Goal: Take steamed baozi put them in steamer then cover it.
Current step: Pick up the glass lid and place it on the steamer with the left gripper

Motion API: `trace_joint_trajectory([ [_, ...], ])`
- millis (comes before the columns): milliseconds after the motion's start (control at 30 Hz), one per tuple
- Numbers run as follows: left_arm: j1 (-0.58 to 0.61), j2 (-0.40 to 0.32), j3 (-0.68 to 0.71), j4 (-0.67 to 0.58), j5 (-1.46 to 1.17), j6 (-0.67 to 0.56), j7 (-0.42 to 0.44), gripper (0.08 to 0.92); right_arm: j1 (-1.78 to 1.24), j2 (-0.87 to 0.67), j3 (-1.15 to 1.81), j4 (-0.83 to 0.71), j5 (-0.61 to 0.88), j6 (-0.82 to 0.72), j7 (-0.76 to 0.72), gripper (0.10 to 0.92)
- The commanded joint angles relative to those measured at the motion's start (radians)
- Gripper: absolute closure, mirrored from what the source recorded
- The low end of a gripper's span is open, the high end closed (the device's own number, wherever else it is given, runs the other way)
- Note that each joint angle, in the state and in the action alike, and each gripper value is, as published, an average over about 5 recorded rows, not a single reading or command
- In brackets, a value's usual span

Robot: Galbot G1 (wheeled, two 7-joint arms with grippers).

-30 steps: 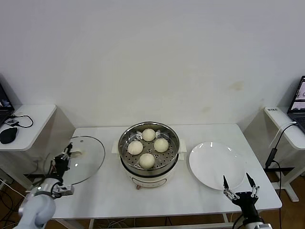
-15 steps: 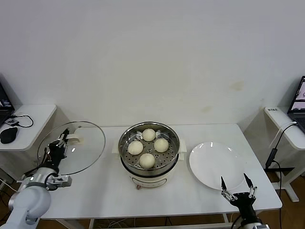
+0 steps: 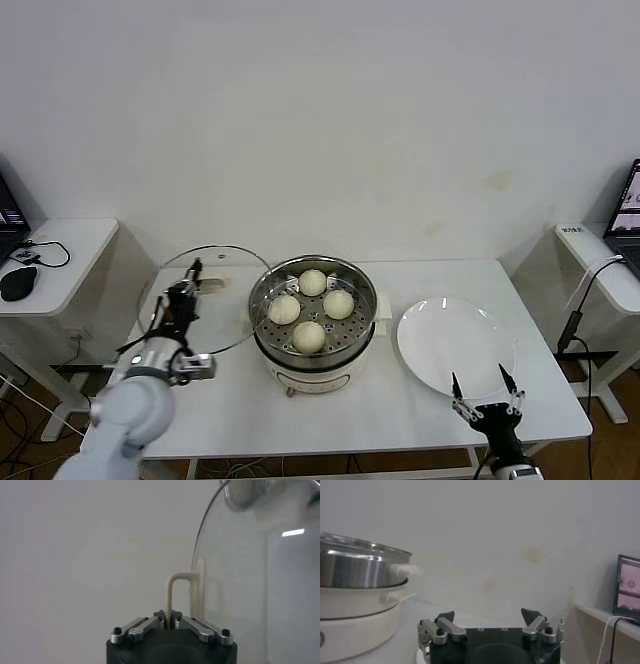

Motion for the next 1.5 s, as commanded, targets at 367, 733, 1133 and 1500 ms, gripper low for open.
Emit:
trace_joint_trajectory([
  [367, -0.212, -0.372, 0.301, 0.083, 0.35, 0.117, 0.179, 0.86, 0.048, 0.009, -0.027, -0.065, -0.081, 0.001, 0.017, 0.202],
  [733, -0.188, -0.446, 0.344, 0.148, 0.417, 0.108, 0.168, 0.86, 0.038, 0.015, -0.032, -0.067, -0.084, 0.009, 0.018, 0.203],
  [1133, -0.163, -0.468, 0.314, 0.195, 0.452, 0.085, 0.143, 0.86, 0.034, 0.009, -0.037, -0.071, -0.081, 0.015, 0.018, 0.203],
  [1500, -0.169, -0.474, 0.289, 0.224, 0.446, 0.078, 0.133, 0.86, 0.034, 0.001, -0.039, -0.079, -0.078, 0.019, 0.016, 0.202],
])
